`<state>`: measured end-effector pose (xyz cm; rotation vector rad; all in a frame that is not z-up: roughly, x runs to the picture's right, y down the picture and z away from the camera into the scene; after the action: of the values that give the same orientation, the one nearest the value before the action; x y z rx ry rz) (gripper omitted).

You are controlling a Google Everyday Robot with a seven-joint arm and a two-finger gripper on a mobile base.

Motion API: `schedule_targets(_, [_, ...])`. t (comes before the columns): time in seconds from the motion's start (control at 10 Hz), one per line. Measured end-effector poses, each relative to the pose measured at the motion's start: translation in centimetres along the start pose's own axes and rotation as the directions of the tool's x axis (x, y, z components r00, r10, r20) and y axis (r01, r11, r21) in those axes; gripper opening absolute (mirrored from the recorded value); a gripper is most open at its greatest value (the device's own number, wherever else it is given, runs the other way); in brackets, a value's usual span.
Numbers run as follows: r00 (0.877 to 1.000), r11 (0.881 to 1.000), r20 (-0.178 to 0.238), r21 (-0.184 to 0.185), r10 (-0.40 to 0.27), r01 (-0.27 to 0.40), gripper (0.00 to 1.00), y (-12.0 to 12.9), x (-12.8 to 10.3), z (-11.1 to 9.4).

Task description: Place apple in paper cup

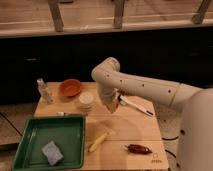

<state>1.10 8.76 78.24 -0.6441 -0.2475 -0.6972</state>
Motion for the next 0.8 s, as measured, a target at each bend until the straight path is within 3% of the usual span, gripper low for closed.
schedule_targets(0.8, [0.996,0.995,-0.006,0.032,-0.089,0.089,0.02,-4.3,-1.0,-0.8])
